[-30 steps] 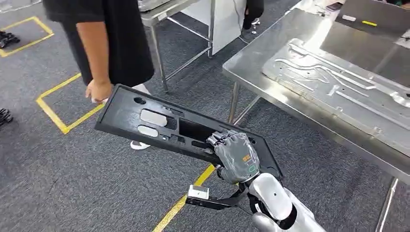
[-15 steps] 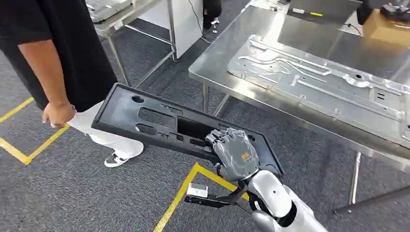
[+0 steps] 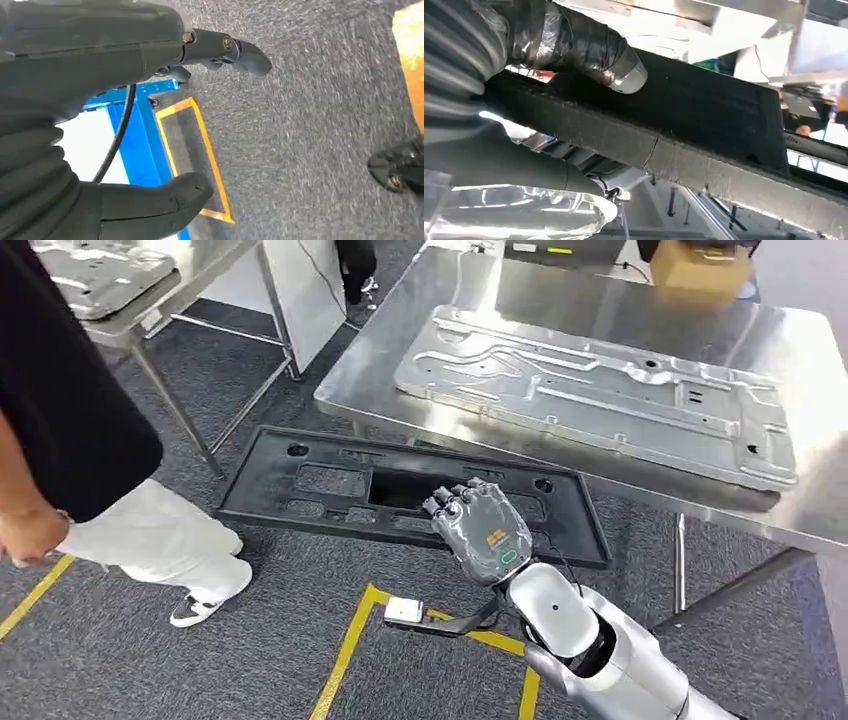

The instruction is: Take the parts from the cabinet and place them on the table.

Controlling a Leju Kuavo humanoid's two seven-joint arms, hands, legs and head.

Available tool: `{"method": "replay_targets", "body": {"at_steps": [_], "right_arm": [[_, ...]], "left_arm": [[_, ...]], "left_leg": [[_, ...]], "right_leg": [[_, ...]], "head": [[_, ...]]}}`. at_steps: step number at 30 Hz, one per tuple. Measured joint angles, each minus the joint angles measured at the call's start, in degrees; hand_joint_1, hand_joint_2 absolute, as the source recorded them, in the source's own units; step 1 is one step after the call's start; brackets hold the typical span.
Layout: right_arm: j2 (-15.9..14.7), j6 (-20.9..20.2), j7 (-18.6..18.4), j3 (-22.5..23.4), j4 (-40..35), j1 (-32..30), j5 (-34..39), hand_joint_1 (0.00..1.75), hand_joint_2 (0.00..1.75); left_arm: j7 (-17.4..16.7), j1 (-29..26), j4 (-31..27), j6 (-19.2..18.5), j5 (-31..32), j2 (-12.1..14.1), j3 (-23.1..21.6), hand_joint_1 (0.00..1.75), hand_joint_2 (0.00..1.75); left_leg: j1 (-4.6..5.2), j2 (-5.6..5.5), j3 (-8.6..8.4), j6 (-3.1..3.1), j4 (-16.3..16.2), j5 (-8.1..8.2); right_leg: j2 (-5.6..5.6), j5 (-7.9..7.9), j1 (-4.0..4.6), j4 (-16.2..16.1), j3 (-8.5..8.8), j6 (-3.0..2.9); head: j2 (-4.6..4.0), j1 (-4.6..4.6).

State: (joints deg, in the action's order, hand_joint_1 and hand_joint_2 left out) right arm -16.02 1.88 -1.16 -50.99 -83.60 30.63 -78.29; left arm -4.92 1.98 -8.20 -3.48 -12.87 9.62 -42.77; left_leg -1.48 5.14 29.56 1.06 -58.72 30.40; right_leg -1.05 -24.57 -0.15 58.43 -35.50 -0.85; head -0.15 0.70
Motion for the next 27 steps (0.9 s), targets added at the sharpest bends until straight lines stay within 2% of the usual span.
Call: {"method": "replay_targets", "body": {"at_steps": [1,2,3,4,5,6,7,8,9,10,13,14,15,16,17,18,19,20,21,22,23,24,25,26,27], "right_arm": [[-0.05,-0.02,-0.09,-0.17,0.15,0.43,-0.02,1.75,1.75],[0.0,-0.02,-0.13,-0.37,0.17,0.83,-0.02,1.75,1.75],[0.0,-0.02,-0.15,-0.61,0.28,0.96,-0.02,1.75,1.75],[0.0,-0.04,-0.15,-0.74,0.42,0.95,-0.02,1.75,1.75],[0.0,-0.07,-0.13,-1.03,0.66,0.92,-0.02,1.75,1.75],[0.0,-0.09,-0.11,-1.36,0.9,0.93,-0.02,1.75,1.75],[0.0,-0.09,-0.11,-1.57,1.03,0.98,-0.02,1.75,1.75],[0.0,-0.09,-0.15,-1.72,1.03,1.1,-0.02,1.75,1.75],[0.0,-0.09,-0.17,-1.81,1.03,1.25,-0.02,1.75,1.75],[0.0,-0.09,-0.26,-1.94,1.07,1.4,-0.02,1.75,1.75],[-0.07,-0.09,-0.33,-2.14,1.09,1.4,-0.02,1.75,1.75],[-0.18,-0.11,-0.33,-2.16,1.09,1.44,-0.02,1.75,1.75],[-0.37,-0.11,-0.35,-2.16,1.09,1.35,-0.02,1.75,1.75],[-0.48,-0.15,-0.37,-2.16,1.07,1.6,0.02,1.75,1.75],[-0.5,-0.18,-0.46,-2.16,1.07,1.74,0.11,1.75,1.75],[-0.5,-0.22,-0.52,-2.16,1.07,1.71,0.26,1.75,1.75],[-0.5,-0.33,-0.52,-2.25,1.07,1.65,0.31,1.75,1.75],[-0.5,-0.46,-0.52,-2.36,1.07,1.6,0.35,1.75,1.75],[-0.52,-0.7,-0.52,-2.43,1.11,1.55,0.41,1.75,1.75],[-0.59,-0.79,-0.55,-2.43,1.22,1.56,0.44,1.75,1.75],[-0.59,-0.79,-0.66,-2.43,1.31,1.63,0.46,1.75,1.75],[-0.59,-0.79,-0.68,-2.43,1.31,1.77,0.53,1.75,1.75],[-0.59,-0.79,-0.68,-2.43,1.33,1.92,0.57,1.75,1.75],[-0.57,-0.79,-0.68,-2.43,1.33,2.1,0.61,1.75,1.75],[-0.59,-0.79,-0.7,-2.43,1.33,2.16,0.63,1.75,1.75]], "left_arm": [[0.02,-0.04,0.0,0.0,-0.02,0.0,0.0,0.0,1.75],[0.02,-0.13,0.0,0.0,-0.04,-0.02,0.0,0.0,1.75],[0.02,-0.19,0.0,0.0,-0.07,-0.02,0.0,0.0,1.75],[0.02,-0.28,0.0,0.0,-0.09,-0.02,0.0,0.0,1.75],[0.02,-0.36,0.0,0.0,-0.09,-0.02,0.0,0.0,1.75],[0.02,-0.49,0.0,0.0,-0.09,-0.04,0.0,0.0,1.75],[0.02,-0.62,0.0,-0.04,-0.11,-0.07,0.0,0.0,1.75],[-0.02,-0.69,0.0,-0.04,-0.11,-0.07,0.0,0.0,1.75],[0.0,-0.69,0.0,-0.02,-0.11,-0.02,0.0,0.0,1.75],[0.0,-0.74,0.06,0.0,-0.11,0.04,0.0,0.0,1.75],[0.05,-0.34,0.11,0.07,-0.17,0.04,0.02,0.0,1.75],[0.07,-0.25,0.11,0.13,-0.24,0.02,0.02,0.0,1.75],[0.02,-0.25,0.13,0.15,-0.35,-0.11,0.02,0.0,1.75],[0.09,-0.43,0.15,0.24,-0.35,0.02,0.02,0.0,1.75],[0.13,-0.53,0.15,0.22,-0.35,0.02,0.02,0.0,1.75],[0.15,-0.69,0.15,0.13,-0.35,0.02,0.02,0.0,1.75],[0.15,-0.76,0.15,0.0,-0.35,0.02,0.02,0.0,1.75],[0.13,-0.75,0.15,-0.04,-0.39,0.02,0.02,0.0,1.75],[0.0,-0.71,0.15,-0.07,-0.5,0.02,0.02,0.0,1.75],[-0.15,-0.68,0.15,-0.15,-0.5,0.02,0.02,0.0,1.75],[-0.39,-0.66,0.15,-0.22,-0.52,-0.02,0.02,0.0,1.75],[-0.55,-0.66,0.15,-0.33,-0.52,-0.09,0.02,0.0,1.75],[-0.72,-0.69,0.15,-0.52,-0.52,-0.09,0.02,0.0,1.75],[-0.79,-0.6,0.15,-0.63,-0.55,-0.13,0.02,0.0,1.75],[-0.81,-0.48,0.15,-0.66,-0.55,-0.15,0.02,0.0,1.75]], "left_leg": [[-0.05,-2.89,1.15,0.0,-2.25,1.25],[-0.09,-4.29,3.47,-0.02,-6.59,3.44],[0.02,-4.78,6.24,0.0,-11.56,5.44],[0.05,-4.85,8.65,0.04,-15.56,6.55],[0.05,-4.85,10.28,0.03,-17.56,6.22],[0.05,-4.86,10.38,-0.03,-16.49,4.21],[0.04,-5.04,9.43,-0.18,-13.23,1.35],[0.03,-5.76,7.69,-0.4,-8.29,-1.99],[0.02,-7.62,6.11,-0.64,-3.74,-4.61],[-0.15,-10.22,5.5,-0.82,-2.18,-3.72],[0.36,-8.7,4.99,-1.22,-1.6,-3.52],[-0.06,-7.92,4.69,-1.58,-1.09,-3.73],[-0.34,-6.99,4.28,-2.01,-0.48,-4.01],[-0.26,-6.35,4.01,-2.38,-0.23,-3.94],[-0.09,-5.57,3.9,-2.73,-0.22,-3.86],[0.0,-4.76,3.81,-2.94,-0.23,-3.71],[0.02,-3.97,3.75,-2.91,-0.24,-3.54],[0.02,-3.13,3.64,-2.92,-0.26,-3.38],[0.01,-2.42,3.41,-2.83,-0.26,-3.18],[0.0,-1.7,3.05,-2.73,-0.26,-2.9],[0.0,-1.05,2.53,-2.56,-0.26,-2.55],[0.02,-0.43,2.0,-2.24,-0.25,-2.22],[0.19,0.03,1.7,-1.89,-0.24,-1.92],[0.56,0.65,1.63,-1.47,-0.36,-1.61],[0.56,1.16,1.45,-1.24,-0.2,-1.51]], "right_leg": [[0.59,-0.01,-0.17,-0.17,0.21,-0.26],[1.12,-0.07,-0.16,-0.16,0.22,-0.6],[1.88,-0.17,-0.07,-0.12,0.26,-0.76],[2.59,-0.25,0.06,-0.05,0.3,-0.88],[3.46,-0.35,0.17,0.09,0.3,-0.99],[4.41,-0.5,0.19,0.28,0.37,-0.97],[5.32,-0.66,0.19,0.55,0.44,-0.87],[6.2,-0.9,0.14,0.88,0.5,-0.68],[6.89,-1.17,0.08,1.28,0.48,-0.49],[7.45,-1.51,0.35,1.8,0.06,-0.07],[9.4,-1.18,-0.47,1.58,-0.5,1.04],[10.17,-1.1,-0.13,1.46,-0.54,1.45],[7.42,-1.4,0.0,1.93,-0.54,1.57],[3.67,-2.5,0.37,3.51,-1.19,1.92],[2.06,-4.39,0.16,6.86,-2.99,2.14],[1.5,-6.64,-0.15,11.9,-5.68,2.34],[1.34,-7.99,-0.34,15.82,-7.91,2.49],[1.32,-8.13,-0.57,18.15,-9.4,2.65],[1.24,-6.96,-0.72,17.65,-9.37,2.77],[0.97,-4.56,-0.76,14.5,-7.98,2.78],[0.27,-1.68,-0.73,9.47,-5.29,2.6],[-1.24,0.67,-0.57,4.24,-2.52,2.27],[-4.3,0.06,0.14,1.64,-1.19,1.79],[-3.57,0.19,0.55,1.3,-1.34,1.29],[-2.79,0.08,0.6,1.43,-1.48,1.08]], "head": [[0.0,0.06],[0.0,0.07],[0.0,0.09],[0.0,0.07],[0.0,0.07],[0.0,0.07],[0.0,0.07],[0.0,0.07],[0.0,0.07],[0.0,0.04],[0.0,0.11],[0.0,0.04],[0.0,0.11],[0.0,-0.35],[0.0,-0.28],[0.0,-0.35],[0.0,-0.35],[0.0,-0.33],[0.0,-0.35],[0.0,-0.35],[0.0,-0.35],[0.0,-0.35],[0.0,-0.35],[0.0,-0.31],[0.0,-0.35]]}}
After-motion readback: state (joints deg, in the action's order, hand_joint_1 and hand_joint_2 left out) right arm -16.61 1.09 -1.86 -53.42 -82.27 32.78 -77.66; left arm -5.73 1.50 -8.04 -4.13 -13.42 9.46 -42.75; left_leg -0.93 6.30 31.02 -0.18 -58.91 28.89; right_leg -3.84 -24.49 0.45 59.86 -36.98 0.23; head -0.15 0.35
